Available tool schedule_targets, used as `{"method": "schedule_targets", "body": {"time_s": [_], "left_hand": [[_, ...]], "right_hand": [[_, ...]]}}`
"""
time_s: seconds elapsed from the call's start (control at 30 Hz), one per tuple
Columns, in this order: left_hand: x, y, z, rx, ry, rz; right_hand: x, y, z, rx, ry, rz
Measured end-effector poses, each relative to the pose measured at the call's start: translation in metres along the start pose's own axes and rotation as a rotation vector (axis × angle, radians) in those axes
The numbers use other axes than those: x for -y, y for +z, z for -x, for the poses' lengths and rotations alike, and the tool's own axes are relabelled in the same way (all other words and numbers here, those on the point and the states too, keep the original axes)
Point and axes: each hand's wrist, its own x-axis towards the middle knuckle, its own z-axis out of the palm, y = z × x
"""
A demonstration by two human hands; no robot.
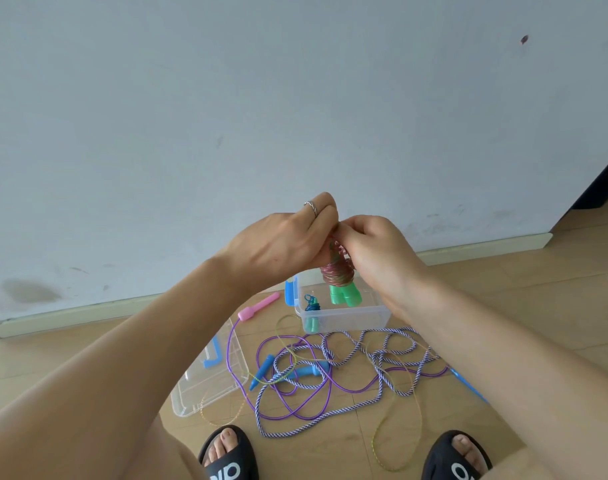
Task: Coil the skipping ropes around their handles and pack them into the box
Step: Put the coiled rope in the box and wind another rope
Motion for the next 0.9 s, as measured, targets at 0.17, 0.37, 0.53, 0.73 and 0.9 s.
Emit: {"method": "schedule_targets", "body": {"time_s": [0.17, 0.37, 0.53, 0.73, 0.9], "left_hand": [[0.0, 0.005, -0.003, 0.002, -0.035, -0.026], [-0.012, 0.015, -0.009, -0.018, -0.149, -0.099], [-0.016, 0.025, -0.013, -0.009, -0.2, -0.065], [-0.022, 0.018, -0.02, 0.019, -0.496, 0.126], [-0.027, 0.027, -0.016, -0.013, -0.493, 0.114]], "right_hand": [[-0.01, 0.01, -0.006, -0.153, -0.159, 0.212], [-0.02, 0.016, -0.016, -0.286, -0.116, 0.156], [-0.023, 0.015, -0.019, -0.337, -0.017, 0.201], [-0.027, 0.011, -0.028, -0.32, 0.018, 0.255], [-0.029, 0.013, -0.028, -0.29, 0.03, 0.269]]}}
